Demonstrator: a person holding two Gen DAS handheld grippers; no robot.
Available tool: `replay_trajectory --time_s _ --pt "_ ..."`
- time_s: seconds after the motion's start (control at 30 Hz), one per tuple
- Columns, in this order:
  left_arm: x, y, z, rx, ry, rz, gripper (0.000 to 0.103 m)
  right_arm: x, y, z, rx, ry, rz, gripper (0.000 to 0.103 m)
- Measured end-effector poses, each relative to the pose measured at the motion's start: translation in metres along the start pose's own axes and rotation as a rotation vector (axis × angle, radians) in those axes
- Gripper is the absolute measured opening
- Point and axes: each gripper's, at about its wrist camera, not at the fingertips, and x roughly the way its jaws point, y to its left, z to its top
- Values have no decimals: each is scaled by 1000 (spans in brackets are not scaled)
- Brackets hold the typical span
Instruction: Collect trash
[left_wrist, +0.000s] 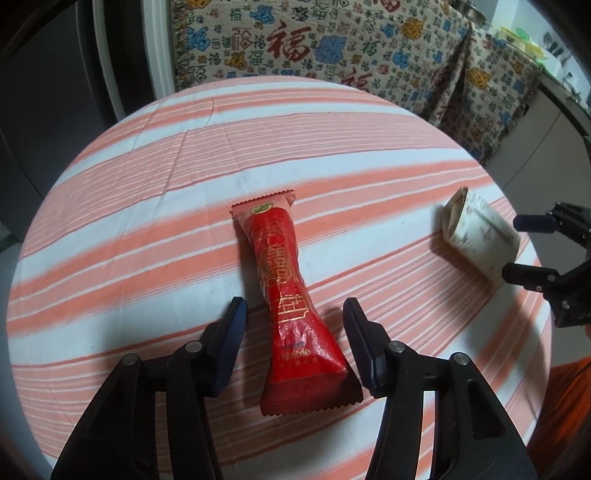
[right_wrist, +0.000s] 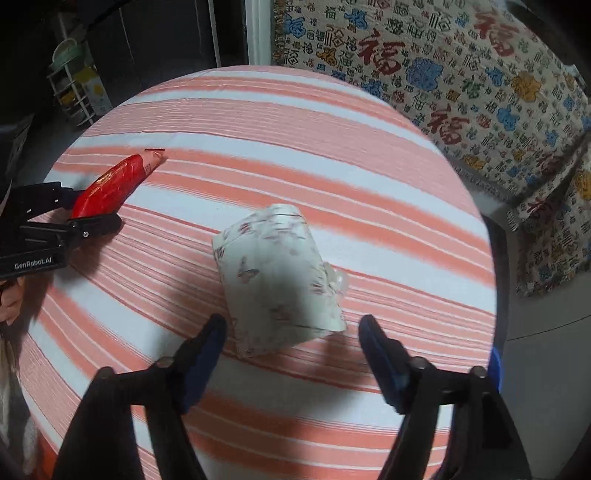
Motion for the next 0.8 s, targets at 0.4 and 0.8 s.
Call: replay_trajectory --time_s 0.4,0.8 --pt "-9 1 -2 -21 -21 -13 16 2 13 22 -48 -10 21 21" --pt "-42 -30 -13 9 -85 -98 16 -33 -22 1 43 -45 78 1"
